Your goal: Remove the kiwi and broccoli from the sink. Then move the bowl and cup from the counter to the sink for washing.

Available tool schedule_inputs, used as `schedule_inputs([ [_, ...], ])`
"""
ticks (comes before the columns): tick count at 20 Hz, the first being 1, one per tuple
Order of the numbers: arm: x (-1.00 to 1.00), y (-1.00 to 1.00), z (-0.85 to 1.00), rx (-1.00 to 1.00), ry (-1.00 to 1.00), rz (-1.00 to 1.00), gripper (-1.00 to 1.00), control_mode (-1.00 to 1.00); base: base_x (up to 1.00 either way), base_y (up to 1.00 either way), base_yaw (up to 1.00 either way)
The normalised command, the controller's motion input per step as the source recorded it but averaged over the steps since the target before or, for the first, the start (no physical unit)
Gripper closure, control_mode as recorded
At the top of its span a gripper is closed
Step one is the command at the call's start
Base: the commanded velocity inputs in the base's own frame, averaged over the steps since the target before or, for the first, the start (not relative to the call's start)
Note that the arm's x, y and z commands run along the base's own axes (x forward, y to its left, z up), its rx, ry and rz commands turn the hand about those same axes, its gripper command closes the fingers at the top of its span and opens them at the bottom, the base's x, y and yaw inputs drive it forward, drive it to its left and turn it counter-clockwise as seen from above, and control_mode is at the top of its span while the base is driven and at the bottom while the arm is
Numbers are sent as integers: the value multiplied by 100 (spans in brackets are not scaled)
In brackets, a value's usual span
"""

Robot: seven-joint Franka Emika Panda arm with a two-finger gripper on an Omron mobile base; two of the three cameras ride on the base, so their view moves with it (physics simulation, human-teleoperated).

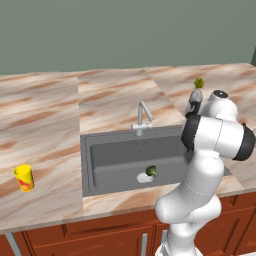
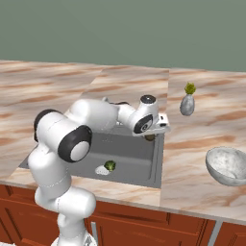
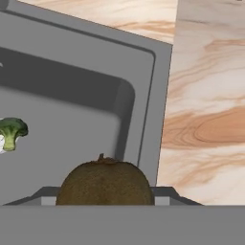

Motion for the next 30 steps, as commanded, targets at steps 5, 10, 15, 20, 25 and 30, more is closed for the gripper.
schedule_inputs([
  [5,3,-26,-1,-3,0,-1,100,-100,0,0,0],
  [10,9,-22,-5,-2,0,-1,100,-100,0,0,0],
  [15,12,-27,-4,0,0,0,100,-100,0,0,0],
  [20,12,-26,-7,0,0,0,100,-100,0,0,0],
  [25,13,-23,-8,0,0,0,100,-100,0,0,0],
  [30,15,-19,-11,0,0,0,100,-100,0,0,0],
])
